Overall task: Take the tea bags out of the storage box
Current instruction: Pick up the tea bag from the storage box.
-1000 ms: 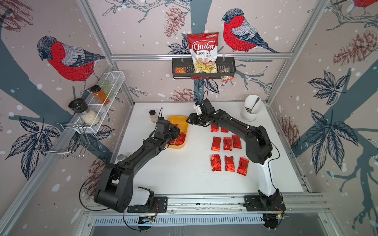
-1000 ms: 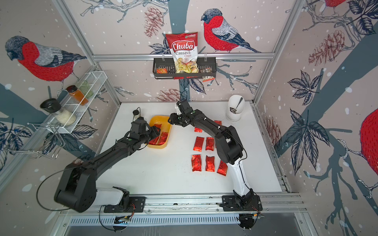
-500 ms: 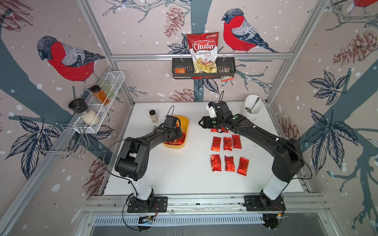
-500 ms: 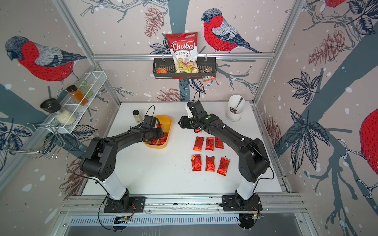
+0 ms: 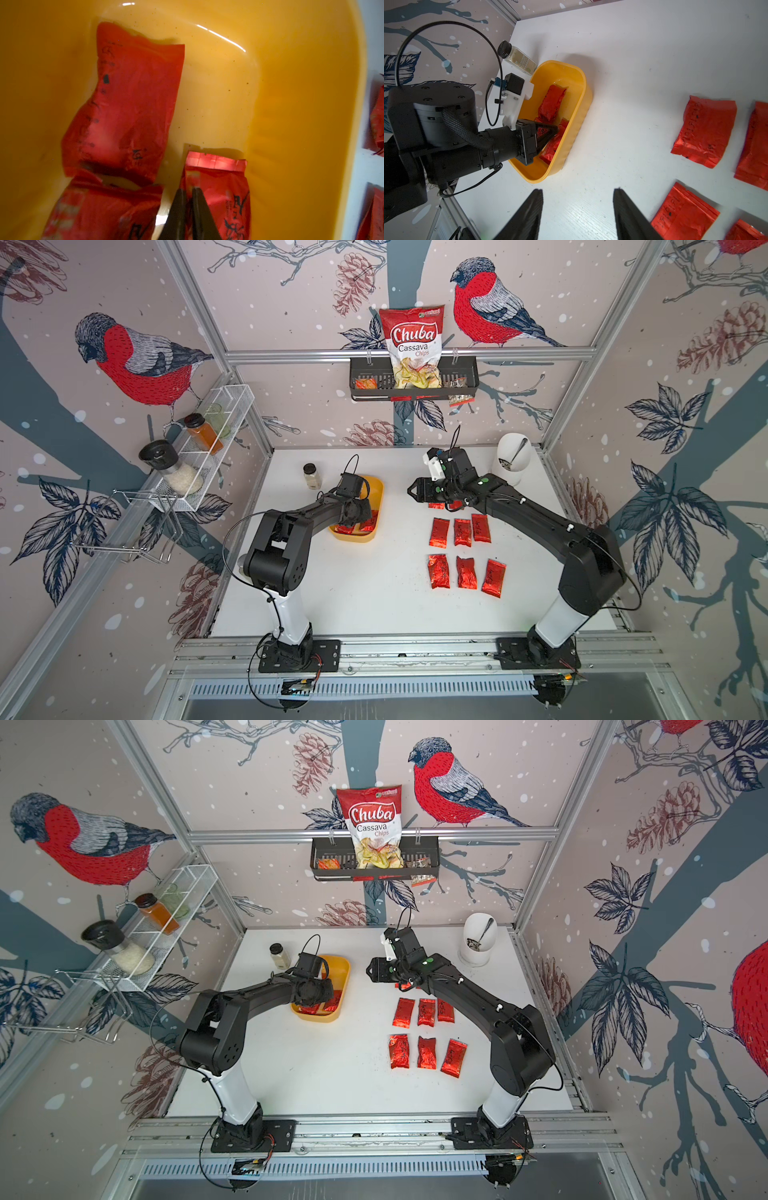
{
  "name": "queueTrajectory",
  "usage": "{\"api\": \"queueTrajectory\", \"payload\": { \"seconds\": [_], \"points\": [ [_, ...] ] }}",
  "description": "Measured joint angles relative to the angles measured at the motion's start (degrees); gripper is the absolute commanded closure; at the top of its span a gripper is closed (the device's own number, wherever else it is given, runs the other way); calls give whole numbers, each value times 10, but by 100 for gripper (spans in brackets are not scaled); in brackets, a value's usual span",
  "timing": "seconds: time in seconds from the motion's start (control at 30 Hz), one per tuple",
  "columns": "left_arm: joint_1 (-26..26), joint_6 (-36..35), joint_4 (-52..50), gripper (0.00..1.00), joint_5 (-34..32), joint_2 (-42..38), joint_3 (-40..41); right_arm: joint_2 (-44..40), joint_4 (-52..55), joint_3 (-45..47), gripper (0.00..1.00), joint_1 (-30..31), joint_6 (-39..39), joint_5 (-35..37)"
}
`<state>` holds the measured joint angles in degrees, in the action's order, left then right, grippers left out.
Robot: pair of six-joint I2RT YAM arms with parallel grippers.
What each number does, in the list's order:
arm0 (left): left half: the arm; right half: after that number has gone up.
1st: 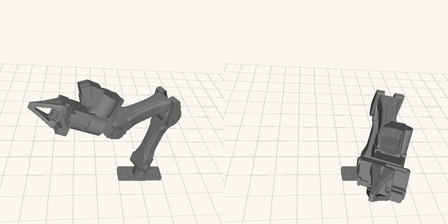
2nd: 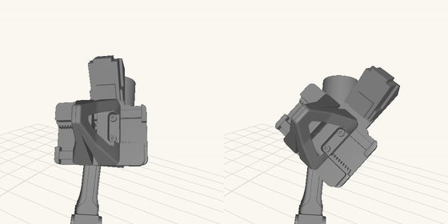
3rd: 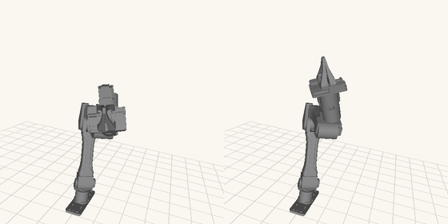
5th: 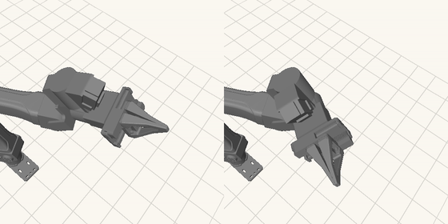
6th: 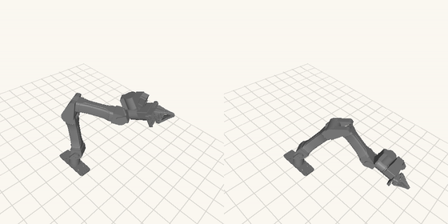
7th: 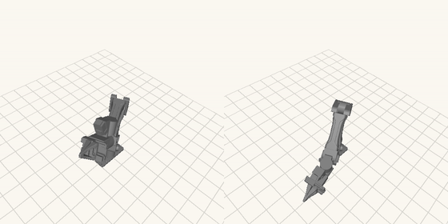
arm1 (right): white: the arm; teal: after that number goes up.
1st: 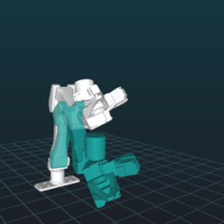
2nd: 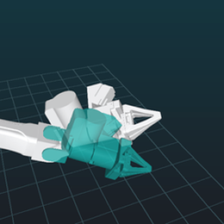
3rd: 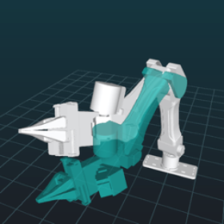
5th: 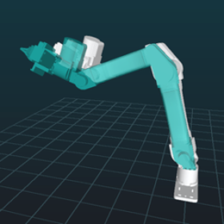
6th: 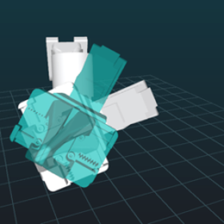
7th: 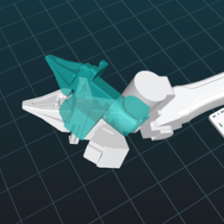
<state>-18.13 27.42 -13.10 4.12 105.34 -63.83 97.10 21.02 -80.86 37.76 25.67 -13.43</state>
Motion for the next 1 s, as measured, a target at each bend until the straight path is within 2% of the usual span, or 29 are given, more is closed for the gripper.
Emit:
{"api": "queueTrajectory", "payload": {
  "seconds": [0.37,0.7,0.87,1.0],
  "points": [
    [0,-4,-36,100,-11,-54,-18,-11,-8,11,41,-3,1,-2],
    [-1,10,-58,100,0,-133,-64,-72,-18,53,41,-36,12,-7],
    [-32,33,-48,100,11,-125,-93,-116,-21,89,41,-63,13,-9],
    [-73,63,-25,100,18,-74,-134,-152,-21,127,41,-89,13,-11]
  ]
}}
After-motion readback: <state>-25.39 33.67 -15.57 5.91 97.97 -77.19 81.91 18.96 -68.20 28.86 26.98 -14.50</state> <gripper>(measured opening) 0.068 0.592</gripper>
